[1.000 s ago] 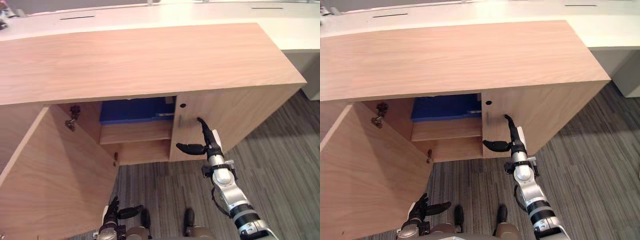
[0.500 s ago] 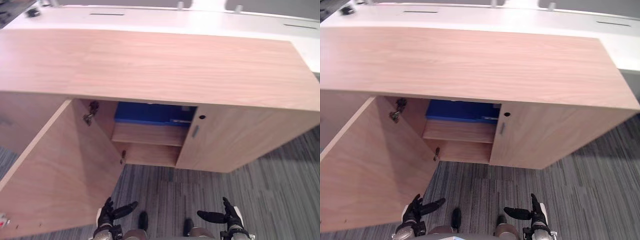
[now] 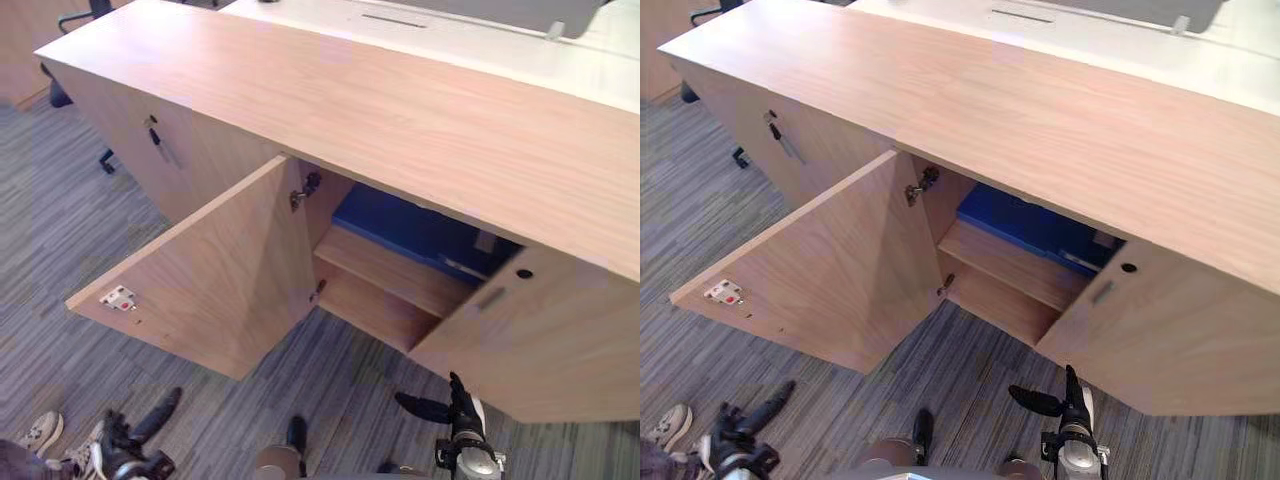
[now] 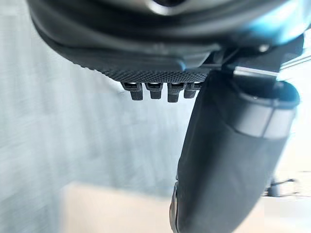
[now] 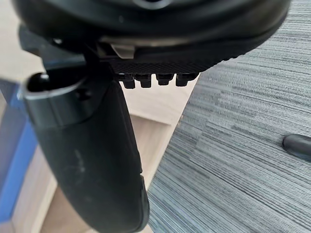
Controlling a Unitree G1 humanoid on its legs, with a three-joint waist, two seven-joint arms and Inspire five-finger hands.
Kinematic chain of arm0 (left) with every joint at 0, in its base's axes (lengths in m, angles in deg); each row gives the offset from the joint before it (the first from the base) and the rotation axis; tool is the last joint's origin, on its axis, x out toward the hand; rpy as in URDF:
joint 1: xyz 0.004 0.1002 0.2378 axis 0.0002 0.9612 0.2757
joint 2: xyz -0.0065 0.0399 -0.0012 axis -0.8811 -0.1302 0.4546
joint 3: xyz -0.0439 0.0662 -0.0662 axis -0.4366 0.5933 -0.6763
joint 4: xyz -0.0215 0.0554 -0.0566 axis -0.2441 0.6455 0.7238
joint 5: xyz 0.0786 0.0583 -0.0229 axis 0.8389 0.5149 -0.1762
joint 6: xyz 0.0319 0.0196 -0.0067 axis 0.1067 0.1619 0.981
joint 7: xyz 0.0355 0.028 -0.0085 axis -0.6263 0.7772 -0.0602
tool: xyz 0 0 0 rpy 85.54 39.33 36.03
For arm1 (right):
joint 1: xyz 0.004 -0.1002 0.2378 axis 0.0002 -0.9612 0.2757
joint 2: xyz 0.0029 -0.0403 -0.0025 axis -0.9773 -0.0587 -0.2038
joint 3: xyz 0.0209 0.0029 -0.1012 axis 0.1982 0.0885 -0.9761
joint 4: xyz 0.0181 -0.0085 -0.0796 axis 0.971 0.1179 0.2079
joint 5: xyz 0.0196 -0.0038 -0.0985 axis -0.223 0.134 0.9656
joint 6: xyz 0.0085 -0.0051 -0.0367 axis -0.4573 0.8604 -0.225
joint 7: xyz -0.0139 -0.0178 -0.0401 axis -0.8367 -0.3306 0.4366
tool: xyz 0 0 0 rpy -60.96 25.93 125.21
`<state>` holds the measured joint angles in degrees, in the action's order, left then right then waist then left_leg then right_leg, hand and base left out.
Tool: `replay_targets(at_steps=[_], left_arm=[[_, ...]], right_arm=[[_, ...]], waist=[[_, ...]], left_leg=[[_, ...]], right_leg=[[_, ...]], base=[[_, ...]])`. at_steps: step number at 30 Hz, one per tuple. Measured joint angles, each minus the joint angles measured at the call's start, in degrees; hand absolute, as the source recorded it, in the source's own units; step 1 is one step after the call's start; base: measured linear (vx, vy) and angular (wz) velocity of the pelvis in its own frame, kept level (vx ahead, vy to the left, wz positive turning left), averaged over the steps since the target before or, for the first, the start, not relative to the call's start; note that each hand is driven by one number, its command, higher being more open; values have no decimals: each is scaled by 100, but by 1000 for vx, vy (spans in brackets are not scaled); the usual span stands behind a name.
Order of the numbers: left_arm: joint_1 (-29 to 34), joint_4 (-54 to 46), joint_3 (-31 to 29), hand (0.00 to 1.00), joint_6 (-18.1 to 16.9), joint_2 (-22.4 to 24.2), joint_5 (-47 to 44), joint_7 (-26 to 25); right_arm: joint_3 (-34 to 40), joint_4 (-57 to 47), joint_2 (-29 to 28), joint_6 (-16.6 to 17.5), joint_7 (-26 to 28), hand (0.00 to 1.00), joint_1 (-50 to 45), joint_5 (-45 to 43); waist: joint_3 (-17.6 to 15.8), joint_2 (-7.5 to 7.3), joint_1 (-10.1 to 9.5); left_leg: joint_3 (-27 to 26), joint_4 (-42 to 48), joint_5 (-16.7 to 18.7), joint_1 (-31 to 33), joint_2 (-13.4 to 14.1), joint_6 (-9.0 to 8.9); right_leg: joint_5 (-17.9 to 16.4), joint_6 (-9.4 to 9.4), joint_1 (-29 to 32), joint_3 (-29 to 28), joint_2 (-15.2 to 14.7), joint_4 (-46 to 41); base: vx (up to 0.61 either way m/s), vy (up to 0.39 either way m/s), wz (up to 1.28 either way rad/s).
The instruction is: Walk over to the cabinet, pick up the folder, carry it to the office cabinet, place the folder inside the office cabinet, then close the office cabinet door
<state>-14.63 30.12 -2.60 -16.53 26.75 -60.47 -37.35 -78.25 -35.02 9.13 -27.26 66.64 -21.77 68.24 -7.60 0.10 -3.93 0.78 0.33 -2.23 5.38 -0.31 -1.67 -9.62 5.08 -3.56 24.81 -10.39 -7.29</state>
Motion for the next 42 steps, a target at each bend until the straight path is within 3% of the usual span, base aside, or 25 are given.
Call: replay_targets(at_steps=[7,12,19,26,27,33,38,42], left_arm=[[-81,-999,95,100,-289,-1240,515,-24],[11,-1374,641,100,-288,-1271,584,2],[539,-1907,1258,100,-278,-835,660,182],[1032,-2261,1625,100,-486,-231,565,183],[1057,-2246,1752,100,-490,-162,565,185],[1354,-2034,2701,100,-483,152,819,236],[1353,-1291,4202,100,14,318,1531,290],[703,-1290,5153,100,172,321,1951,456]], right_arm=[[-217,13,68,74,122,100,129,-1],[-208,147,78,73,210,100,94,-38],[-183,268,2,72,307,100,-18,-104],[-104,343,-21,48,364,100,-191,-102],[-100,344,-10,43,376,100,-203,-102],[-91,348,2,25,377,100,-289,-99],[-201,341,-72,19,337,100,-168,-96],[-434,341,-95,-6,255,100,-20,-85]], waist=[[3,-8,-8],[4,-8,-56],[6,-9,-70],[48,15,-68],[47,33,-62],[111,138,34],[108,137,361],[105,134,670]], left_leg=[[91,-225,-2,-244,66,0],[27,-237,-2,-262,193,-2],[-326,-329,-29,-345,215,-25],[-562,-542,-335,-331,180,-23],[-589,-568,-373,-321,164,-47],[-607,-571,-433,-124,194,-80],[-1029,-570,-416,99,31,-63],[-1487,-569,-362,129,-66,18]], right_leg=[[152,-97,-232,-547,137,190],[406,-131,-221,-882,236,246],[438,-116,-62,-1430,220,272],[397,-49,108,-1782,207,406],[345,60,135,-1837,186,430],[302,77,396,-2083,247,350],[304,60,867,-2884,208,317],[309,-137,1236,-3351,137,127]], base=[[96,-15,13],[26,11,-4],[-58,19,-30],[-150,-14,-18],[-211,-13,-4],[-170,28,-2],[-51,103,-44],[-7,75,-60]])
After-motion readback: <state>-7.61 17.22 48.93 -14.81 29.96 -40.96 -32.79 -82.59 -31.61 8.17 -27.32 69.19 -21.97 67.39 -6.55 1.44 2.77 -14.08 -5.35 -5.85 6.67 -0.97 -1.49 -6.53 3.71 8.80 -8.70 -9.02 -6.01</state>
